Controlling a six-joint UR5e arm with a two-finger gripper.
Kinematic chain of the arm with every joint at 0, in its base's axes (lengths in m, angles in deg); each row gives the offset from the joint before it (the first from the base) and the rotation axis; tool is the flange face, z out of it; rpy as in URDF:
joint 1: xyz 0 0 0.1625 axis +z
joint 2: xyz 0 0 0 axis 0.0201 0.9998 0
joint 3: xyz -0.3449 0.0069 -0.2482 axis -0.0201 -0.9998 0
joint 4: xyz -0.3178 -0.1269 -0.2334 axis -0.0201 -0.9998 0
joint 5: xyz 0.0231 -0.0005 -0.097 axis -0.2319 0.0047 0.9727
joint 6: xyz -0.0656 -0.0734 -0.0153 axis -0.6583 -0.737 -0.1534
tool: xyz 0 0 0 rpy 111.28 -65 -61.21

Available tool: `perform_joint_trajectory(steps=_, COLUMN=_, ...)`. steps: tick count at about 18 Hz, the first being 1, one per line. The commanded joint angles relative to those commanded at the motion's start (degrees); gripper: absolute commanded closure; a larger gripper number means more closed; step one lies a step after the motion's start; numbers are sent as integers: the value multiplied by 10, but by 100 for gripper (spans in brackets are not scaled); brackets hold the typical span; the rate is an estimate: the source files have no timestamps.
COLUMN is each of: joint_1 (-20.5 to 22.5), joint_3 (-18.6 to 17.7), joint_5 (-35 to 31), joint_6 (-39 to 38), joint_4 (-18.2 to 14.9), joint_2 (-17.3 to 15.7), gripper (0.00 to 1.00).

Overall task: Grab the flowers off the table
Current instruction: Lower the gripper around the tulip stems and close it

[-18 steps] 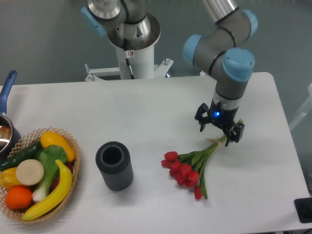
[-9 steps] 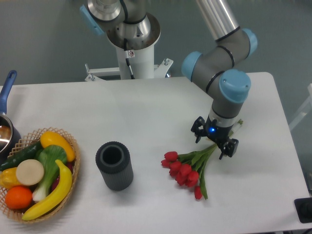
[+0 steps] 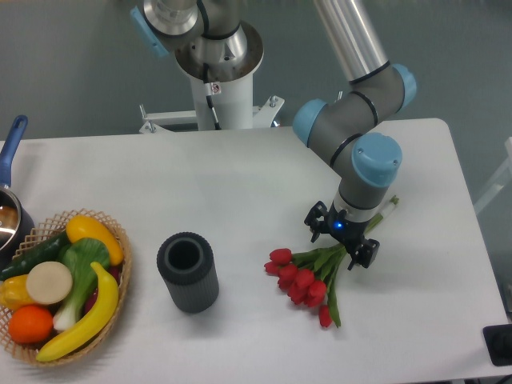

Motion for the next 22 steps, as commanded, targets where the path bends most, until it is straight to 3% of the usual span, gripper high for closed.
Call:
perform_joint_trajectory(steps=10, joint_1=-3, joint_3=4, joint_5=-2, joint_6=0, joint_4=1, joint_2=10, gripper=0)
perform_joint_trajectory(steps=14, joint_1=-4, joint_3=4, joint_5=-3, joint_6=0, joint_4=2, joint_2=11, gripper=7)
perform_joint_trajectory(steps=20, joint_1=-12, joint_3=5, joint_5=-4, joint_6=-2, joint_4=14, joint_2=18, gripper=8)
perform_joint_trajectory(steps=22, joint_1=-12, joint_3=4, joint_5=-4, joint_6=-4, joint_4=18, joint_2=19, gripper=13)
